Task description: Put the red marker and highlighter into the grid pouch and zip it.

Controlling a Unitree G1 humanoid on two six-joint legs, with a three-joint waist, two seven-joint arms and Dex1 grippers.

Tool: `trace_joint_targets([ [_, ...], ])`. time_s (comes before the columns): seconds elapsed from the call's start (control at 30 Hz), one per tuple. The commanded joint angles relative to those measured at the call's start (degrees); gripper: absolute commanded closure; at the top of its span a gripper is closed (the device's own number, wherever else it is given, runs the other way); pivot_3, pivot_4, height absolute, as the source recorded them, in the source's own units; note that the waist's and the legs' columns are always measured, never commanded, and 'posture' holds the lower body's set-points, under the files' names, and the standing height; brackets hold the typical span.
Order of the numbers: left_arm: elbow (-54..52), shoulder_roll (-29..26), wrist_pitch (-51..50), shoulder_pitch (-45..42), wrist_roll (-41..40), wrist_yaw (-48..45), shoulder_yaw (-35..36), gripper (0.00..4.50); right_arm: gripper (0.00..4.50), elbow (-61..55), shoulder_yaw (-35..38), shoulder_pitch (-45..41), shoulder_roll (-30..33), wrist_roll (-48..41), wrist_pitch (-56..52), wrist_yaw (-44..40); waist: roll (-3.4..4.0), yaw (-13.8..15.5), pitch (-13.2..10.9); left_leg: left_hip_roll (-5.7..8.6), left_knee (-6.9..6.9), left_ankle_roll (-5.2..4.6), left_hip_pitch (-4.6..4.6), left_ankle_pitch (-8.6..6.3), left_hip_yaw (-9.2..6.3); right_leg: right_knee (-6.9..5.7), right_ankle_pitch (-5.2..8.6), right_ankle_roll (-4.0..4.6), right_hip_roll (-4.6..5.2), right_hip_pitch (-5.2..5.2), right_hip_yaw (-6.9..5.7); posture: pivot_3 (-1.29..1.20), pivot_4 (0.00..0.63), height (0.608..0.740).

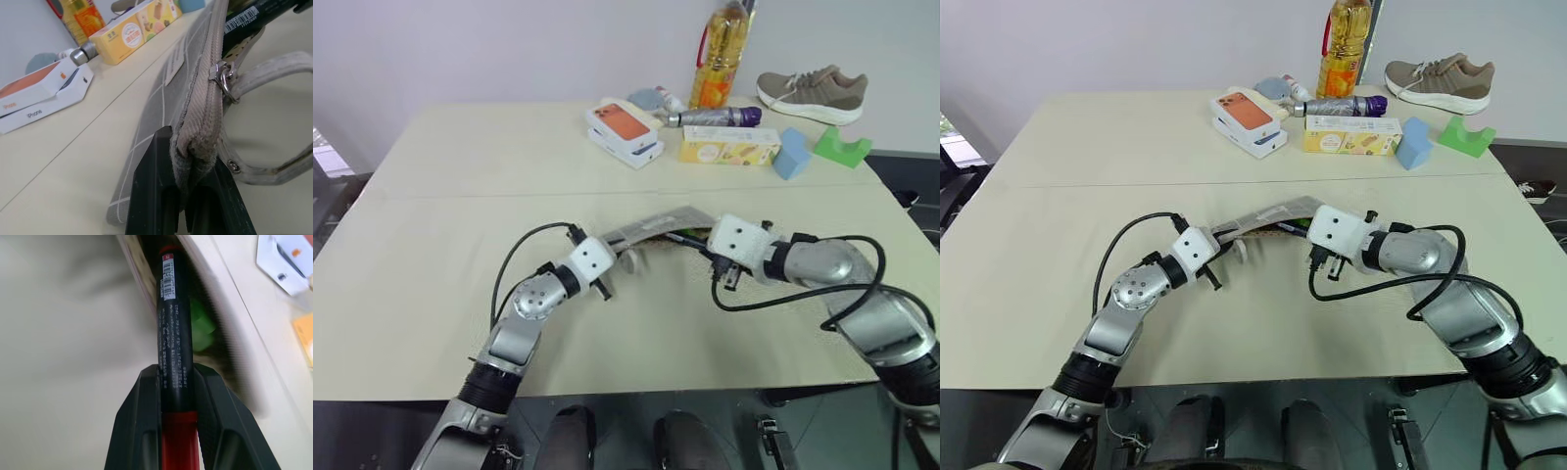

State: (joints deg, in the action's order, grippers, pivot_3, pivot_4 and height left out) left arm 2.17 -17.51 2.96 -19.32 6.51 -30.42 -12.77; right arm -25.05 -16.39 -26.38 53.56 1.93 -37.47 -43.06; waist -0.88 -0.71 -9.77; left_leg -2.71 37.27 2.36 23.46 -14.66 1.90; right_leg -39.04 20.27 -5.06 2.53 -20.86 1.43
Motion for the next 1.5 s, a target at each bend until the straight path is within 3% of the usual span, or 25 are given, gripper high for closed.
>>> trace_joint_targets([
  [0.03,-2.2,-0.8,2.5,-1.1,0.8,-1.2,-1.3,4.5,4.13,-0.5,-2.1,-3.6,4.2,6.7,3.2,-2.6,0.0,-0.1,0.0,0.0,-0.01,0.0,0.0,0.0,0.0,0.0,0.0,0.0,0.0,-0.01,0.0,0.0,0.15,0.74],
  [0.47,-4.0,-0.8,2.5,-0.9,0.2,-3.9,-3.1,4.5,4.13,-1.2,-6.6,-9.2,-3.0,10.3,7.1,-8.8,0.0,0.1,0.0,0.01,0.0,0.0,0.01,0.0,0.01,0.0,0.0,0.01,0.02,-0.02,0.0,0.0,0.15,0.74],
  [0.5,-3.8,-0.9,2.4,-0.9,0.2,-3.9,-2.9,4.5,3.08,-1.1,-6.1,-8.9,-3.1,10.3,7.2,-9.1,0.0,0.0,0.0,0.01,0.01,0.0,0.01,0.0,0.01,0.0,0.0,0.01,0.02,-0.01,0.0,0.0,0.15,0.74],
  [0.63,-3.3,-0.8,1.5,-1.0,-0.2,-3.2,-1.7,4.5,1.25,-1.3,-2.6,-7.9,-3.2,9.5,9.7,-8.4,0.0,0.0,0.0,0.0,0.03,0.0,0.01,0.0,0.01,-0.01,0.0,0.01,0.01,-0.01,0.0,0.0,0.15,0.74],
  [0.77,-3.7,1.6,-2.5,-1.3,-4.6,-2.2,1.2,4.5,1.25,-4.5,6.8,-5.9,-6.2,0.0,7.3,-9.5,0.0,0.0,0.0,-0.01,0.03,0.0,0.01,0.0,0.0,-0.02,0.0,0.01,0.01,0.0,-0.01,0.0,0.15,0.74],
  [0.87,-3.5,3.4,-5.8,-2.2,-7.4,-1.9,2.9,4.5,1.25,-7.6,16.4,-6.0,-10.4,-10.8,-2.2,-9.8,0.0,0.0,0.0,-0.04,0.03,0.0,0.01,0.0,-0.02,-0.03,0.0,0.0,0.0,0.02,-0.02,0.0,0.15,0.74],
  [1.0,-2.6,6.0,-12.9,-5.2,-11.3,-1.7,4.2,4.5,1.25,-12.1,22.6,-0.4,-10.6,-20.8,-10.4,-11.8,-0.03,0.4,0.0,-0.02,0.08,0.0,0.01,0.0,-0.13,-0.03,0.0,0.0,0.02,0.13,-0.13,0.0,0.15,0.74],
  [1.2,-1.7,9.1,-21.1,-9.4,-16.0,-2.8,4.5,4.5,1.25,-12.0,17.5,6.1,-15.4,-20.8,-15.2,-2.5,-0.03,-0.2,0.0,0.03,0.15,-0.01,0.0,0.0,-0.14,-0.04,-0.01,0.0,-0.02,0.17,-0.11,0.0,0.15,0.74],
  [1.5,-2.6,9.8,-23.0,-10.3,-16.0,-2.8,3.0,4.5,1.25,-7.2,15.6,3.7,-29.4,-21.5,-20.1,12.7,-0.03,-0.1,0.0,0.01,0.05,0.07,0.01,0.04,-0.14,-0.05,0.0,0.0,-0.1,0.06,-0.07,0.0,0.15,0.74],
])
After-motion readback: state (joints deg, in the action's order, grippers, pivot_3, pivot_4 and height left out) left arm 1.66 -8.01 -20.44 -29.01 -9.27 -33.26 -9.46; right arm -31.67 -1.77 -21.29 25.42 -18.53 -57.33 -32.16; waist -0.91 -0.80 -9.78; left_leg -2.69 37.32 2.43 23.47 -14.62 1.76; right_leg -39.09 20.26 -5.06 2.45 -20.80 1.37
